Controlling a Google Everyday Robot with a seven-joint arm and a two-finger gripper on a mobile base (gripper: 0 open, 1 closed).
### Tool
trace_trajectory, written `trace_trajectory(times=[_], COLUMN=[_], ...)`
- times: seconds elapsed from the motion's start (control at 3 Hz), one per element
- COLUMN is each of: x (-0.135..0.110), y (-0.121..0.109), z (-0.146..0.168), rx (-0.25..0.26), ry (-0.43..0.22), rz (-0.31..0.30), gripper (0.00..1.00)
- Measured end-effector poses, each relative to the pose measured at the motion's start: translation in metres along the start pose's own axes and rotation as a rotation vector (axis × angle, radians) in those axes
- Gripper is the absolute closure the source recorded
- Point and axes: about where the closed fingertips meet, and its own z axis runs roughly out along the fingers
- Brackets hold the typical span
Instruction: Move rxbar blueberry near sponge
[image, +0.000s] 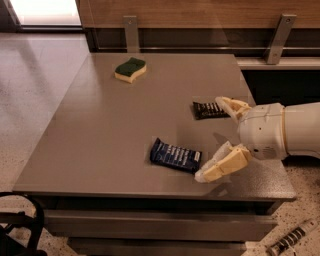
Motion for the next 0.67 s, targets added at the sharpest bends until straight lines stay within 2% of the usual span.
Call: trace_trajectory(times=[0.33, 0.67], x=[0.001, 0.018], y=[0.003, 0.013], z=[0.009, 0.023], rx=[0.005, 0.022], ry=[0.026, 0.077], rz=[0.021, 0.076], gripper=[0.00, 0.00])
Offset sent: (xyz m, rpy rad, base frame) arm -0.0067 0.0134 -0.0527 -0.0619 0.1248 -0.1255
